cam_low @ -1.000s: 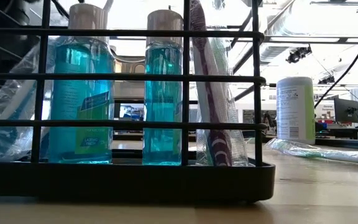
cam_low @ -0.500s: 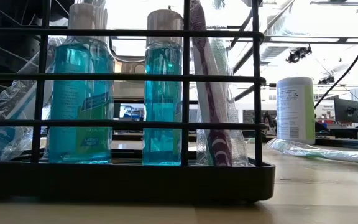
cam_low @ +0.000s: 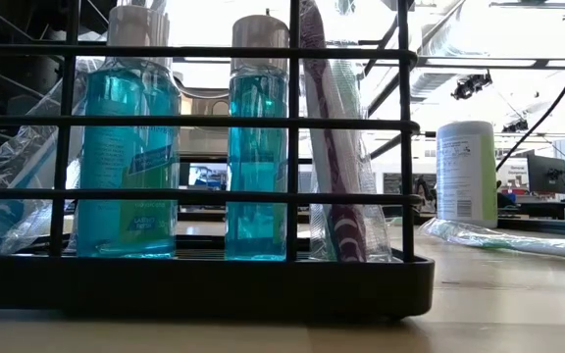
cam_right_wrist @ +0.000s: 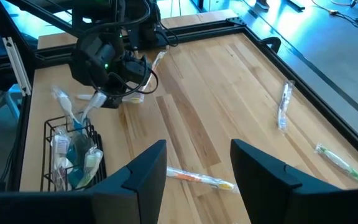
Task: Pick & Place toothbrushing station
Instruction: Put the bottom orange toothbrush into the black wire organizer
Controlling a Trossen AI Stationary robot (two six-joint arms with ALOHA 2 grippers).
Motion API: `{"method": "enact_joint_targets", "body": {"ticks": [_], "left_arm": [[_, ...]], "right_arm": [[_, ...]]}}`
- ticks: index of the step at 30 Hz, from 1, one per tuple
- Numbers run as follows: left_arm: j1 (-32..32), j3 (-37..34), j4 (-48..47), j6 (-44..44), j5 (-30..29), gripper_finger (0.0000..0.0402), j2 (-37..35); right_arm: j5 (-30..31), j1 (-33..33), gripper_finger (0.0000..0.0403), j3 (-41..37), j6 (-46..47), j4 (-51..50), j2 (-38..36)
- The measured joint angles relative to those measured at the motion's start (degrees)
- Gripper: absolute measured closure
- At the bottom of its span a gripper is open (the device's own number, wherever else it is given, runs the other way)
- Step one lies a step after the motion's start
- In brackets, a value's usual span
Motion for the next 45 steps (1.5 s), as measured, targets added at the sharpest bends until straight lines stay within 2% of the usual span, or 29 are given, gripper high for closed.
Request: {"method": "enact_joint_targets", "body": {"ticks": [7, 11, 19, 23, 26, 29, 32, 36, 39, 43, 45], "left_arm": [[-0.1, 0.2, -0.7, 0.6, 0.2, 0.0398, -1.6], [-0.1, 2.1, -6.8, 2.4, -1.3, 0.04, -4.4], [-0.2, 10.5, -20.2, 4.6, -4.7, 0.04, -10.3], [-2.7, 18.5, -28.1, 4.3, -10.8, 0.0401, -11.7], [-6.6, 26.7, -34.7, 2.2, -18.5, 0.0401, -11.7], [-12.3, 34.5, -35.4, -0.1, -31.3, 0.0401, -11.5], [-18.9, 38.8, -31.9, -0.4, -46.4, 0.0401, -11.3], [-25.8, 38.3, -21.2, 3.9, -63.2, 0.0401, -10.6], [-28.9, 38.2, -11.7, 13.8, -72.9, 0.0401, -7.1], [-31.1, 38.2, 5.7, 37.2, -80.4, 0.0401, -0.7], [-31.4, 38.2, 13.7, 45.8, -84.6, 0.0401, 2.6]], "right_arm": [[0.0, 0.0, 0.0232, 0.0, -0.1, 0.0, 0.0], [0.0, 0.0, 0.0232, 0.0, -0.1, 0.0, 0.0], [0.2, 0.0, 0.0232, 0.0, -0.1, 0.5, 0.0], [0.2, 0.0, 0.0232, 0.0, -0.1, 1.6, 0.0], [-0.1, 0.1, 0.0232, 0.0, -0.1, 1.9, 0.0], [-1.4, 0.1, 0.0232, 0.0, -0.7, 1.9, 0.0], [-2.4, 0.2, 0.0232, 0.0, -3.0, 1.9, -0.5], [-3.4, 0.2, 0.0232, 0.0, -7.5, 1.9, -2.4], [-5.0, 0.2, 0.0232, 0.0, -9.8, 1.9, -4.7], [-8.0, 0.2, 0.0232, 0.0, -11.0, 1.9, -7.9], [-9.2, 0.3, 0.0232, 0.0, -11.1, 1.9, -9.5]]}}
